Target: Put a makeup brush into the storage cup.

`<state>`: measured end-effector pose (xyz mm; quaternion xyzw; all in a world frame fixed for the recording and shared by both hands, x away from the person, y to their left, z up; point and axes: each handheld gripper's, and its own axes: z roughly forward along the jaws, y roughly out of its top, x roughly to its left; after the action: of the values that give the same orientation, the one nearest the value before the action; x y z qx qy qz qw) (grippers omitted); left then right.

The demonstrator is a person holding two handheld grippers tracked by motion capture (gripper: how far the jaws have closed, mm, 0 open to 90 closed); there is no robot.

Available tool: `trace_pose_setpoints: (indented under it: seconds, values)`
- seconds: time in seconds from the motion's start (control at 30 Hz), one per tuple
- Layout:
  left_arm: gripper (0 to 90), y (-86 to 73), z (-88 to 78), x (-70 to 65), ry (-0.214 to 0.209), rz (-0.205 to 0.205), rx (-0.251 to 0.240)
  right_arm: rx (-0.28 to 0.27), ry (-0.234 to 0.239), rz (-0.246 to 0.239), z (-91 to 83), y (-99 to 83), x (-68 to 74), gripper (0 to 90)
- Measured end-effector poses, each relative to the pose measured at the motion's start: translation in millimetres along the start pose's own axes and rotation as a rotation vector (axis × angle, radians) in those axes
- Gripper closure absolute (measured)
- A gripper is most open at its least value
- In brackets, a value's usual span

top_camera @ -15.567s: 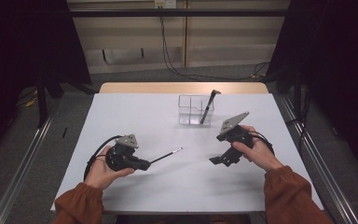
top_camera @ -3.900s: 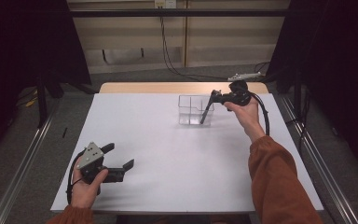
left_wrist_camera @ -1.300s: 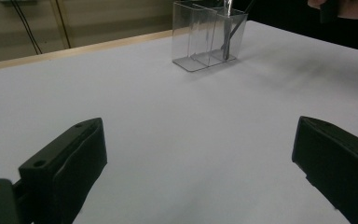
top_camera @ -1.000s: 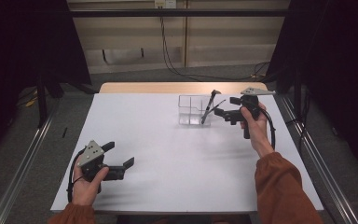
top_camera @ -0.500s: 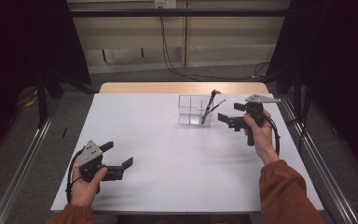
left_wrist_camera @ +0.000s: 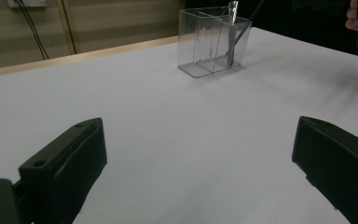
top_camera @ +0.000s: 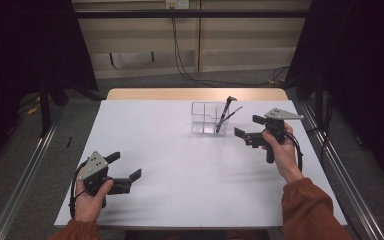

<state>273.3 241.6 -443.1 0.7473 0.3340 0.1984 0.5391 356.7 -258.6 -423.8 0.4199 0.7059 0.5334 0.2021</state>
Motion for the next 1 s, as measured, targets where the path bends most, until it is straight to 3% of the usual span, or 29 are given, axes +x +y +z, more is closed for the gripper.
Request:
trace_pose_setpoints:
  seconds: [0.2, 0.47, 1.0]
  values:
    - [2.8, -0.2, -0.1, 0.3, 0.001, 0.002, 0.004, -0.033, -0.005, -0.017, -11.1, -5.0, 6.8, 0.9]
    - [2.8, -0.7, -1.1, 0.7, 0.006, -0.002, 0.007, -0.03, -0.011, -0.038, -26.2, -16.7, 15.7, 0.9]
    - [2.8, -1.4, -4.1, -1.2, 0.009, 0.003, 0.003, -0.057, -0.045, -0.008, -56.2, -35.5, 21.3, 1.3]
